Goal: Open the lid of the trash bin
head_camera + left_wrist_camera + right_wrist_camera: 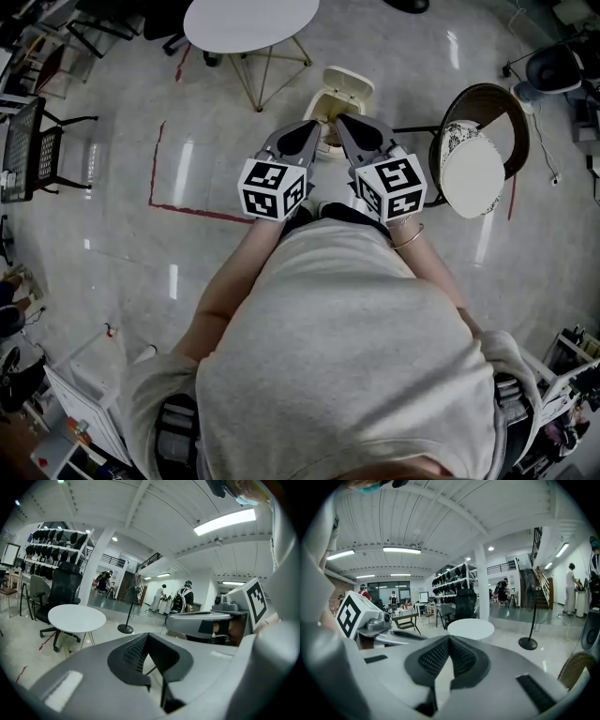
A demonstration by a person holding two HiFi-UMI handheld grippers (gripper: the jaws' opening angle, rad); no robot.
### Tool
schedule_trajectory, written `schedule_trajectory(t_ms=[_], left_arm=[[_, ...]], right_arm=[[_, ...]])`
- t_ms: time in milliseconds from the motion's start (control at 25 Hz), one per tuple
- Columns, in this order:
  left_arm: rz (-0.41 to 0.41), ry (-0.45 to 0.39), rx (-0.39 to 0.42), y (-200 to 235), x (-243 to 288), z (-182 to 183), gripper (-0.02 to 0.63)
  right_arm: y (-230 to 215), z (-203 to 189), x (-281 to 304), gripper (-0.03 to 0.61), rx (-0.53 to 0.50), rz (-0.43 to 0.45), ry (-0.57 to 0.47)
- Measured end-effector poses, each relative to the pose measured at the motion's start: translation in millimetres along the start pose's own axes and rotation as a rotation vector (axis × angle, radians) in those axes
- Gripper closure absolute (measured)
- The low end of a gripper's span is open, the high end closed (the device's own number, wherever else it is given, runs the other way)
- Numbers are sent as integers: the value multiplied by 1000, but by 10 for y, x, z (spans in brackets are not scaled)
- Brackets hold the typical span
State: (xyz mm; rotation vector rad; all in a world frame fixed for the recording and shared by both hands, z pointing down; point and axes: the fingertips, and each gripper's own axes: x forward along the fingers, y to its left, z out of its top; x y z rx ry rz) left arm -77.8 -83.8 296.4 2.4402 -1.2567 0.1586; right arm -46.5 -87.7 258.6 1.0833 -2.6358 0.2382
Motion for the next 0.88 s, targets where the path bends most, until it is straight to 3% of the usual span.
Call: schedule_trajectory(t_ms=[440, 880], left_arm=[[8, 8, -31, 59, -27, -75, 606], [-12, 43, -2, 27, 36, -179, 606]], right_arm=[[88, -166, 35, 572, 5, 30, 55], [25, -308, 77, 572, 8, 24, 88]])
